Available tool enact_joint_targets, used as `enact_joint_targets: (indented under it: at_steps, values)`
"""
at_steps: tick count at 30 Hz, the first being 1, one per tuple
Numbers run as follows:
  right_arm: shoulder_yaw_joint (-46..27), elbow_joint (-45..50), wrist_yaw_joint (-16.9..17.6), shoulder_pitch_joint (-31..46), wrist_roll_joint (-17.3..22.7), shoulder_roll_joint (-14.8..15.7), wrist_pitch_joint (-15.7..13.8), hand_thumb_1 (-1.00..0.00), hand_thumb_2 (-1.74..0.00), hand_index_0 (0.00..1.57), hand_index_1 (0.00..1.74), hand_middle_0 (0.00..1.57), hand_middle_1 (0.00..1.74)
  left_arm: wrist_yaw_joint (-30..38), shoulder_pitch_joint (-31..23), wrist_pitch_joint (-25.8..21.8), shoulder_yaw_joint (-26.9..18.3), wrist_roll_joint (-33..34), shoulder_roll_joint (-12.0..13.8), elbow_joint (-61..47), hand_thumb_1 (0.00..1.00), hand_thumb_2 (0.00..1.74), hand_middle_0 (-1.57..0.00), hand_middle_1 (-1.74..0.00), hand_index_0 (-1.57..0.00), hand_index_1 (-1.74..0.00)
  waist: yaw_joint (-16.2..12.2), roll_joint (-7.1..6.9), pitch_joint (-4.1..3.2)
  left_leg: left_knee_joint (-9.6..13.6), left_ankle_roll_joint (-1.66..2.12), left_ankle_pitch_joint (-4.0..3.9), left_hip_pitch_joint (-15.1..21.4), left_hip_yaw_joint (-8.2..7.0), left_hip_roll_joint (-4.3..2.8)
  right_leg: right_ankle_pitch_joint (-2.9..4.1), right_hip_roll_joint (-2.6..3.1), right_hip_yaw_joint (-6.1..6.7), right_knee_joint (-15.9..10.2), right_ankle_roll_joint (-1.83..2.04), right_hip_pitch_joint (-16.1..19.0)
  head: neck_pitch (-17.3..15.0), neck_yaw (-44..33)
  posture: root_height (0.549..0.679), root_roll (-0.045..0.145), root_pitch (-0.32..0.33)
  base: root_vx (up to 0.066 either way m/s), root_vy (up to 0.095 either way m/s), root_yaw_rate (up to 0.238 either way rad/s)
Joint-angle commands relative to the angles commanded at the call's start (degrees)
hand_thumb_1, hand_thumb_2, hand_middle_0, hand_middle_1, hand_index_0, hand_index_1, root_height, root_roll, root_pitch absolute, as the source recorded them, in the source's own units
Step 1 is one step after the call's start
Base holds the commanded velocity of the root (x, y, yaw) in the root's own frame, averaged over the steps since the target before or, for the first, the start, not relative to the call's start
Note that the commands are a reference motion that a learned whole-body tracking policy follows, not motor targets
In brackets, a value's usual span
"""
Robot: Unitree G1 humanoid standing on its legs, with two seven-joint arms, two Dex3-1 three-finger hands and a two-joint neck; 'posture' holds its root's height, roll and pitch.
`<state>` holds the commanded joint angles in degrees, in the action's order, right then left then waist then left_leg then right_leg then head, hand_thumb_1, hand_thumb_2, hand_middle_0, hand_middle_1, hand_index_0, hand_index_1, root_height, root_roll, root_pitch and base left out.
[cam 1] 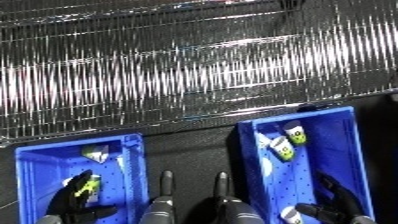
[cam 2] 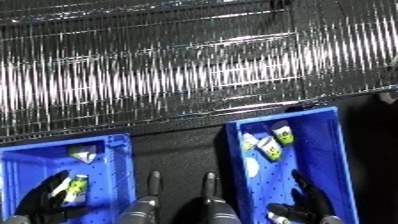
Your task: Pick up the object and place it into the box
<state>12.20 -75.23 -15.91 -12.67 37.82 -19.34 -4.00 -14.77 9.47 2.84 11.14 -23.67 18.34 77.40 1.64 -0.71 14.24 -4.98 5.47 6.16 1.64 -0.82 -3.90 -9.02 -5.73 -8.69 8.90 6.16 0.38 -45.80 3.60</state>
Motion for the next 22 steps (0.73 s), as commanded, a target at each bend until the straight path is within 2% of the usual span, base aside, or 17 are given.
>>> enact_joint_targets:
  at_steps: [5, 12, 17, 22]
  values:
    - [-0.35, -1.41, 0.12, 1.82, -1.29, 0.95, 0.99, 0.00, 0.00, 0.00, 0.00, 0.00, 0.00, -0.91, -2.05, 0.68, -0.70, 1.63, -0.74, 0.88, 0.00, 0.00, 0.00, 0.00, 0.00, 0.00, 0.26, -0.02, -3.10, 2.90, 0.48, -0.87, 2.29, -0.67, -0.84, 1.09, -0.12, -0.53, -3.27, 0.41, 2.70, -3.75, -1.45, 0.676, 0.033, -0.025, 0.099, -0.004, -0.050]
    - [-0.86, -2.82, -0.13, 3.62, -2.60, 1.87, 1.61, 0.00, 0.00, 0.00, 0.00, 0.00, 0.00, -1.98, -3.51, 1.76, -1.45, 3.29, -1.31, 1.85, 0.00, 0.00, 0.00, 0.00, 0.00, 0.00, 0.49, -0.24, -6.38, 6.46, 1.07, -1.93, 4.84, -1.71, -1.98, 2.44, -0.73, -1.15, -6.79, 1.30, 5.41, -5.15, -3.29, 0.676, 0.030, -0.030, 0.083, -0.001, -0.067]
    - [-1.55, -3.27, -0.44, 4.55, -2.87, 2.09, 1.47, 0.00, 0.00, 0.00, 0.00, 0.00, 0.00, -2.89, -4.09, 2.16, -1.92, 3.44, -1.39, 2.16, 0.00, 0.00, 0.00, 0.00, 0.00, 0.00, 0.44, -0.23, -8.05, 8.30, 1.45, -2.38, 6.16, -2.55, -2.64, 3.43, -1.26, -1.37, -9.14, 1.99, 6.85, -4.80, -3.94, 0.674, 0.027, -0.032, 0.062, 0.005, -0.051]
    - [-1.86, -3.32, -0.44, 5.21, -2.97, 2.49, 1.09, 0.00, 0.00, 0.00, 0.00, 0.00, 0.00, -3.38, -4.57, 2.94, -2.32, 2.58, -1.50, 2.42, 0.00, 0.00, 0.00, 0.00, 0.00, 0.00, 0.32, -0.20, -8.98, 8.86, 1.38, -2.20, 6.92, -3.08, -2.84, 3.52, -1.68, -1.28, -9.63, 2.33, 7.45, -4.98, -5.05, 0.673, 0.024, -0.034, 0.040, 0.014, -0.030]
